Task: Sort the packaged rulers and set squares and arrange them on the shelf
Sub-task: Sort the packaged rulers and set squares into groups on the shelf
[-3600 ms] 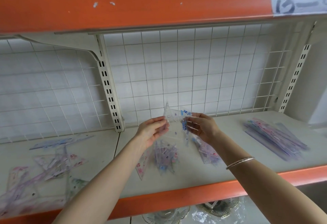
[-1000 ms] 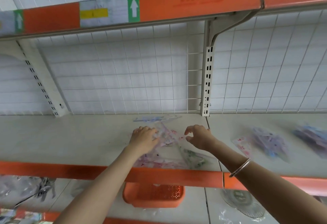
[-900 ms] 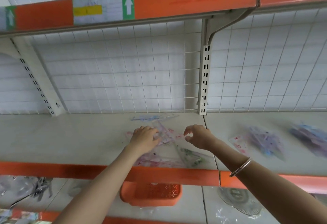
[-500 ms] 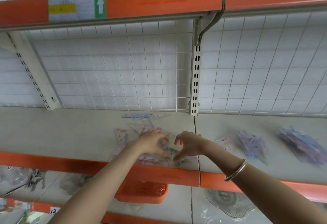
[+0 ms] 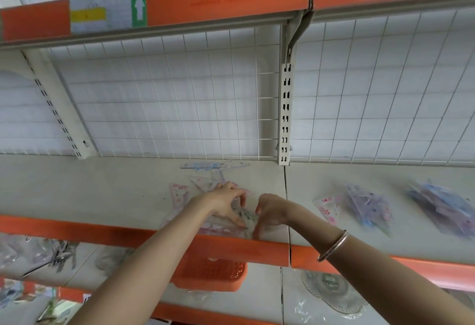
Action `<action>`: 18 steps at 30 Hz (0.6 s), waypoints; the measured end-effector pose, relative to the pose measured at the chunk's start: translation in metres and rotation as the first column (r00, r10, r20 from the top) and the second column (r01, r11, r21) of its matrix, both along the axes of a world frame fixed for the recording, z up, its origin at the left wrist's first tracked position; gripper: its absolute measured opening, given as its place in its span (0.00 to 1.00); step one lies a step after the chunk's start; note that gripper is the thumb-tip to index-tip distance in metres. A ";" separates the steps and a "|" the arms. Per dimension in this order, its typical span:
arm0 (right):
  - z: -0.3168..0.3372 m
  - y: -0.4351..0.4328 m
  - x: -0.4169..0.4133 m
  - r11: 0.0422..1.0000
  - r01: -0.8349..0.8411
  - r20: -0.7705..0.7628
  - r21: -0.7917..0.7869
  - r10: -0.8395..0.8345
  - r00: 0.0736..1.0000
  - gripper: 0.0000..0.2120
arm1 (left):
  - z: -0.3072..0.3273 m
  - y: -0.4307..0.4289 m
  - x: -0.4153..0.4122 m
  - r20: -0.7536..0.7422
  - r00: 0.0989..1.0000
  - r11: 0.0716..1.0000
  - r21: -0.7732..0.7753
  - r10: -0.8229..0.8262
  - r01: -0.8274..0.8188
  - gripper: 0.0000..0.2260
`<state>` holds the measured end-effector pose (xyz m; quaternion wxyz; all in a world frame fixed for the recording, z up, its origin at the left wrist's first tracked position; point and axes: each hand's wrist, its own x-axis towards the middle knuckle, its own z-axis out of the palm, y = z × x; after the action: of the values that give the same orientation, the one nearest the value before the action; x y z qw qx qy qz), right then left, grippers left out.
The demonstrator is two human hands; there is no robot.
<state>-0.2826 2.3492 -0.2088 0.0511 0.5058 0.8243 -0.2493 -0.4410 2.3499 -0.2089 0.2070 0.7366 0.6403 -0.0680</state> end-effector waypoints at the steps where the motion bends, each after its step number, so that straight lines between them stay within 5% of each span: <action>1: 0.002 0.001 -0.002 1.000 0.014 0.006 -0.020 -0.014 1.000 0.21 | 0.000 0.000 -0.002 -0.003 1.000 1.000 0.001 -0.007 0.007 0.23; 4: 0.008 0.001 -0.008 0.996 0.064 0.021 -0.065 -0.063 0.998 0.18 | 0.000 -0.002 -0.009 -0.007 0.999 0.999 0.010 -0.032 0.032 0.21; 11: 0.009 0.004 -0.017 0.976 0.161 0.038 -0.145 -0.157 0.987 0.30 | 0.002 -0.005 -0.020 0.129 0.989 0.997 0.038 -0.070 0.065 0.22; 18: 0.017 0.006 -0.024 0.943 0.201 -0.040 -0.264 -0.219 0.975 0.20 | -0.002 0.000 -0.028 0.189 0.978 0.996 0.010 -0.086 0.085 0.21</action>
<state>-0.3061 2.3548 -0.1915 0.0613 0.5708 0.7273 -0.3761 -0.4693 2.3497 -0.2112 0.2635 0.7666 0.5855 -0.0059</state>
